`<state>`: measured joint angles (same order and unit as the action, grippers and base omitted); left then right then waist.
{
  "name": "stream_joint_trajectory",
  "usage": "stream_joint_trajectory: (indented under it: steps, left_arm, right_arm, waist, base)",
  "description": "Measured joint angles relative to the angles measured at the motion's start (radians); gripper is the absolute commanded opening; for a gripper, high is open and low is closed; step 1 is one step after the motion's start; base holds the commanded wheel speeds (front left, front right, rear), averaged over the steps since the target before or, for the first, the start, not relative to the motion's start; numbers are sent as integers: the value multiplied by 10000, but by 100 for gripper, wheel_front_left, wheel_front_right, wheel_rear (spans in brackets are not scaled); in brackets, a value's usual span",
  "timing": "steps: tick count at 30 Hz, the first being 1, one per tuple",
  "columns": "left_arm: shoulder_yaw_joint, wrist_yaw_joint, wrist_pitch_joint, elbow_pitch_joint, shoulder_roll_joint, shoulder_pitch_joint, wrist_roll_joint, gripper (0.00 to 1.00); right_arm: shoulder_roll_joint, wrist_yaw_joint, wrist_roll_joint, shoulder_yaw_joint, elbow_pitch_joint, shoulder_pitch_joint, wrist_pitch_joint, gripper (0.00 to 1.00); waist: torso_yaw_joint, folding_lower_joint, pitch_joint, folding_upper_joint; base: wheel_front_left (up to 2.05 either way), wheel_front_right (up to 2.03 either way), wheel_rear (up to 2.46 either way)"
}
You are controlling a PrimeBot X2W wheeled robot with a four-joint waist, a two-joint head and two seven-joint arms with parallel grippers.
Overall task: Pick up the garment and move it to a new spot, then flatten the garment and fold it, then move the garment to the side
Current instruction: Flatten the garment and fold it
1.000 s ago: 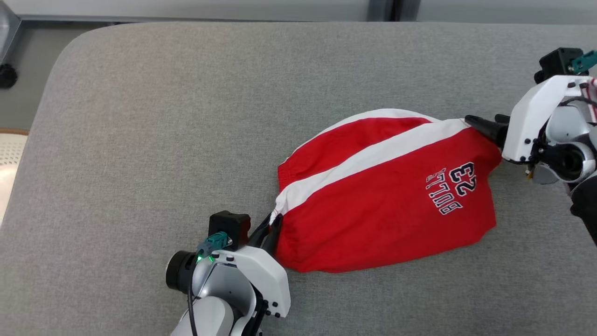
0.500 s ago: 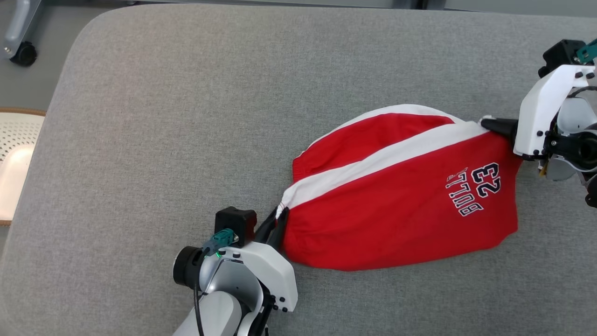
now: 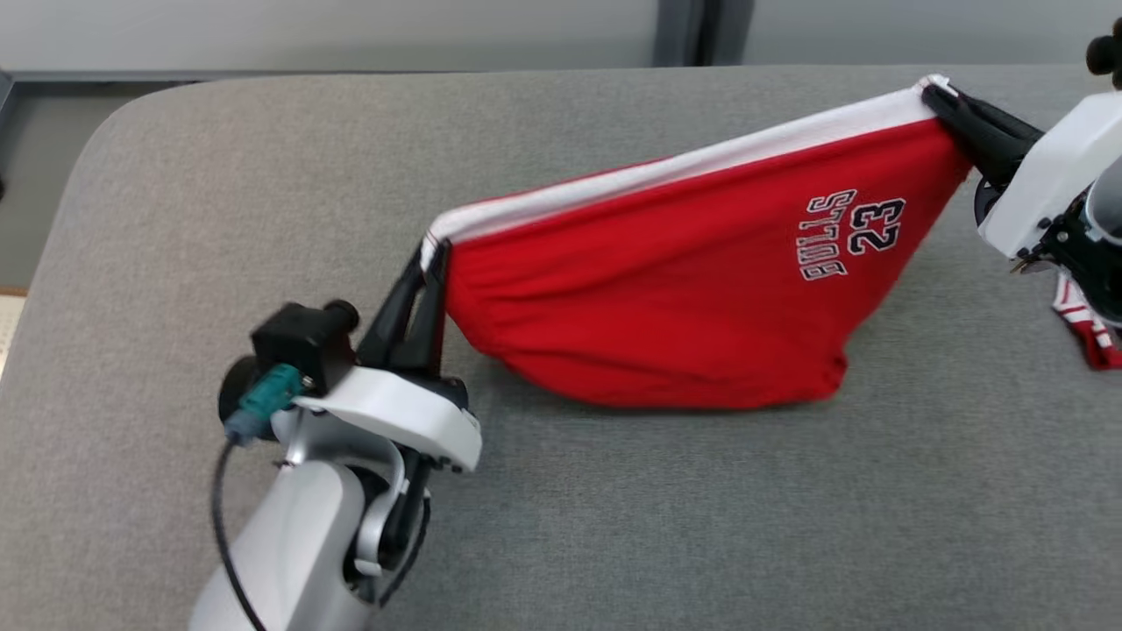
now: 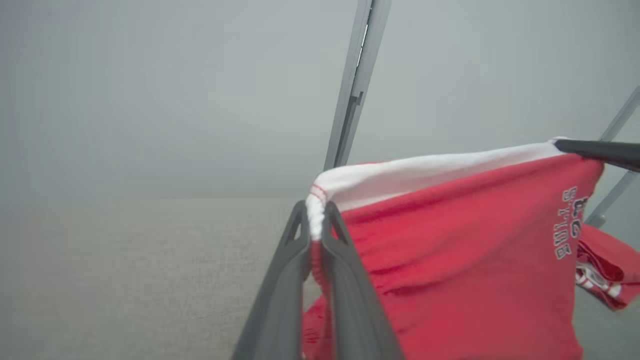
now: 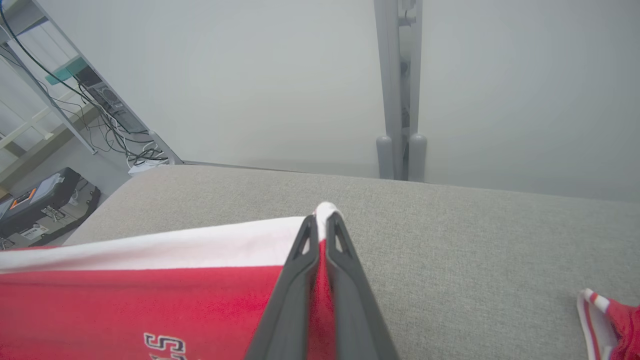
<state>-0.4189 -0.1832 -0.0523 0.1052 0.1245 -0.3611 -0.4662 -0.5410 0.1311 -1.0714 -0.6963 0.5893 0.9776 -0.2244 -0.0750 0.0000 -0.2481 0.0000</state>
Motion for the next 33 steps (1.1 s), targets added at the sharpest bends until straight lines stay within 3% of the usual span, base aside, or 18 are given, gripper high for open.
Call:
stream_joint_trajectory:
  steps: [6,12,21,28,33]
  left_arm:
    - [533,514,144,-606,462,-657,-508,0]
    - [928,788,731,-1112,1126,-1473,-761,0]
    - [1212,1371,1659,-1847,1709,-2412,-1404,0]
    - [1202,1584,2545,-2052,1833,-3050,-1950,0]
    - [1097,1749,2934,-1434,1697,-3274,-2401,0]
  right_arm:
    - [-424,0,148,-698,-876,-247,2529,0]
    - [-568,4,31,-997,-924,-32,4192,0]
    - [-332,33,-997,-347,-439,555,4730,0]
    - [-548,31,-907,-397,-487,1079,4811,0]
    - [-449,29,-742,-639,-117,1277,4817,0]
  waist:
    - [500,0,405,0]
    - [928,0,871,0]
    - [1369,0,1885,0]
    - [1538,0,2432,0]
    - [1571,0,2382,0]
  base:
    - [0,0,0]
    - [0,0,0]
    - [0,0,0]
    - [0,0,0]
    - [0,0,0]
